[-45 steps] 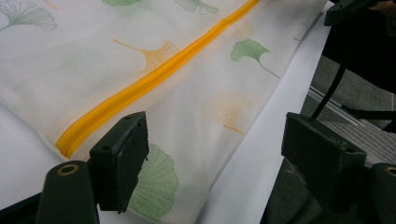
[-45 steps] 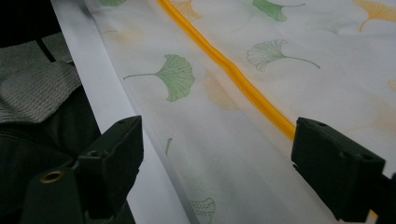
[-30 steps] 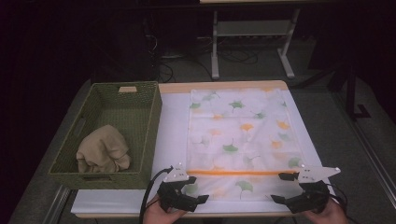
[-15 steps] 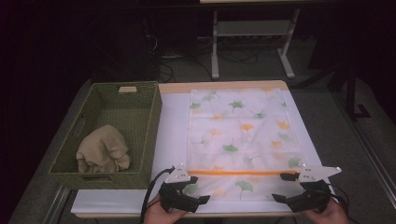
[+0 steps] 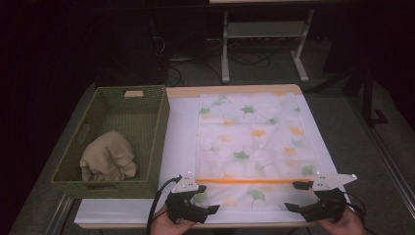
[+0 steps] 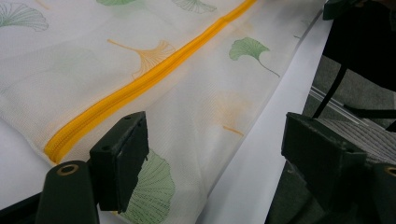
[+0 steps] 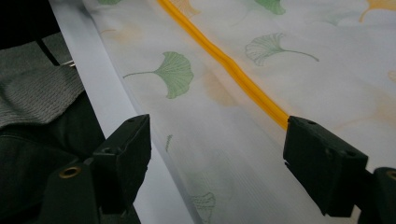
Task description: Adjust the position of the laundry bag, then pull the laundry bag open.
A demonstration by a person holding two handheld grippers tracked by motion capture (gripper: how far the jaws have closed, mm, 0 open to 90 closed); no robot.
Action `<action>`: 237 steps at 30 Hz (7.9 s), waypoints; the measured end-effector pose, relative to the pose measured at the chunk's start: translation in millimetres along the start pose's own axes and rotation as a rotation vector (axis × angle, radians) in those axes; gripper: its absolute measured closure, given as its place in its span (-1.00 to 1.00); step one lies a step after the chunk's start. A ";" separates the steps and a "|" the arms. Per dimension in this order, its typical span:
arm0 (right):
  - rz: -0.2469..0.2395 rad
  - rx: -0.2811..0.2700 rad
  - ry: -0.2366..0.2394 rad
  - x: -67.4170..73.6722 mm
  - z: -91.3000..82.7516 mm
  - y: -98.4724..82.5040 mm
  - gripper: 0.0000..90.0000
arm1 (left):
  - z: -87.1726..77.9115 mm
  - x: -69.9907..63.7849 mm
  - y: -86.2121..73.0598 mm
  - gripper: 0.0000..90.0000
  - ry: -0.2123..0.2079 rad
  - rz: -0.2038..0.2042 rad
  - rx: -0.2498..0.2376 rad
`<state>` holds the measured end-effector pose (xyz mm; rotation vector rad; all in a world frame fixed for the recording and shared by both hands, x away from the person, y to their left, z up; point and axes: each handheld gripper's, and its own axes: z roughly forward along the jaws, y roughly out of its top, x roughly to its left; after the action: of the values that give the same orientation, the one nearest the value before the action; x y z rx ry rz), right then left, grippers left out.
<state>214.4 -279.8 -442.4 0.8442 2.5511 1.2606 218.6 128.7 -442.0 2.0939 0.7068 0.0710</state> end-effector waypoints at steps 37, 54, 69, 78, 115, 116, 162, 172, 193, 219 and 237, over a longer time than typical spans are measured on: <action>0.335 0.060 -0.258 -62.6 -47.7 -20.6 0.02 | 13.3 -7.1 14.1 -0.50 -0.038 -0.036 -0.013; 0.568 0.154 -0.246 -84.9 -45.6 -4.5 0.36 | 48.6 -25.2 64.8 -0.50 -0.068 -0.042 -0.020; 0.678 0.236 -0.245 -96.1 -42.5 -13.4 0.40 | 111.9 -36.8 105.6 -0.40 -0.108 -0.052 0.066; 0.710 0.276 -0.222 -99.1 -39.0 -12.7 0.38 | 142.4 -43.2 121.7 -0.35 -0.087 -0.108 0.098; 0.722 0.236 -0.202 -91.2 -39.3 -9.0 0.65 | 223.5 -57.2 140.1 0.33 -0.226 -0.331 0.159; 0.733 0.240 -0.197 -92.1 -38.3 -10.5 0.62 | 224.9 -57.6 139.8 0.34 -0.225 -0.330 0.166; 0.705 0.092 -0.141 -91.3 -55.3 -4.5 0.84 | 246.9 -47.8 131.6 0.79 -0.436 -0.610 0.053; 0.715 0.099 -0.140 -93.2 -53.1 -6.8 0.84 | 250.0 -52.1 130.8 0.74 -0.457 -0.614 0.049; 0.731 0.120 -0.134 -96.2 -48.7 -13.0 0.80 | 247.2 -51.2 136.2 0.98 -0.339 -0.598 0.036; 0.709 0.190 -0.149 -93.9 -38.6 -12.9 0.86 | 254.4 -60.7 139.9 0.99 -0.266 -0.509 0.098; 0.708 0.186 -0.185 -95.7 -44.9 -16.6 0.86 | 215.6 -44.9 133.3 0.99 -0.210 -0.458 0.112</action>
<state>269.0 -371.5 -435.9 1.9190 2.3096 1.0148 307.9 -112.3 -457.8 1.9563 1.0585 -0.4438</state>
